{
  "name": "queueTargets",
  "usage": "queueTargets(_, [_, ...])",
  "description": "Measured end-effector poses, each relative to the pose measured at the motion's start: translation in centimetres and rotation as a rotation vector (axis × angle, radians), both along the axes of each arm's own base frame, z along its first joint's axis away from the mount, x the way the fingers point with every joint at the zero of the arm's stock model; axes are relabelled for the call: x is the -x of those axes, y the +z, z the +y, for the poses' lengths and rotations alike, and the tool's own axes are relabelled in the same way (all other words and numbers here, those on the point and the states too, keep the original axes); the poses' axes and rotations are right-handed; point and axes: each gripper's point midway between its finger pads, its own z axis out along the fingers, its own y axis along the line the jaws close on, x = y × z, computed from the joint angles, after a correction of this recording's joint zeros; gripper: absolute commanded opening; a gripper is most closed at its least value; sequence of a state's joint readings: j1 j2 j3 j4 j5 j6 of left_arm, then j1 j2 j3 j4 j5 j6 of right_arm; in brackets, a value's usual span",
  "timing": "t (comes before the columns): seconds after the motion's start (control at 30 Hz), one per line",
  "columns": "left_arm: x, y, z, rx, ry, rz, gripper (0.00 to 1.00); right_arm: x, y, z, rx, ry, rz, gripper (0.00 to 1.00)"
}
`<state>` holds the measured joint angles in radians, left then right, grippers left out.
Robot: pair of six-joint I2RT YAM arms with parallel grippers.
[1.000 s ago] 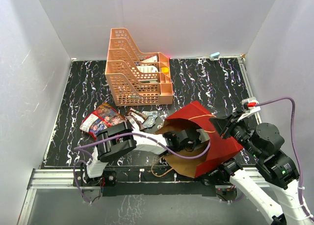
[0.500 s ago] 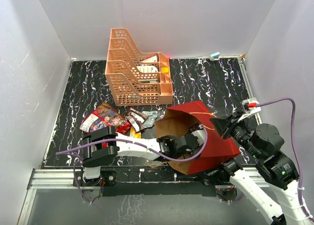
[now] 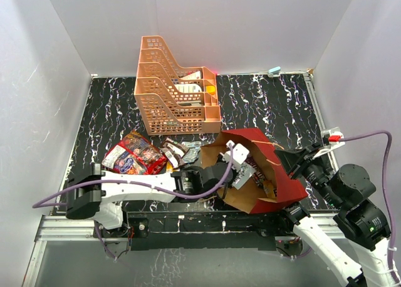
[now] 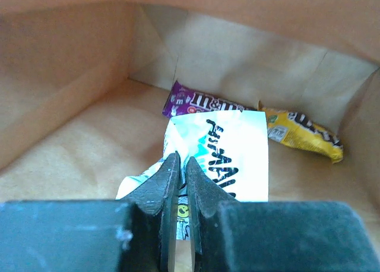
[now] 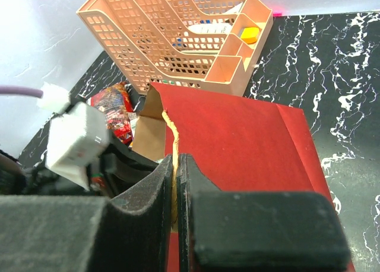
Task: Take the snacks out of the paper bag
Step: Take out the snack from the paper bag.
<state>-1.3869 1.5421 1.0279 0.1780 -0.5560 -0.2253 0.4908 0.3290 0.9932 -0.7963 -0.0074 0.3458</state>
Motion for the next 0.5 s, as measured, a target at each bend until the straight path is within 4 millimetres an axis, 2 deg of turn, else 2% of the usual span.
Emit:
queueTargets(0.23, [0.5, 5.6, 2.1, 0.130, 0.012, -0.002, 0.00, -0.2, -0.1, -0.2, 0.000, -0.019, 0.006, 0.07])
queueTargets(0.4, [0.8, 10.4, 4.9, 0.225, 0.021, -0.027, 0.00, -0.9, -0.1, -1.2, -0.011, -0.090, 0.014, 0.07])
queueTargets(0.5, [0.7, 13.7, 7.5, 0.288, 0.051, -0.056, 0.00, -1.3, 0.0, -1.9, -0.018, -0.141, 0.014, 0.07])
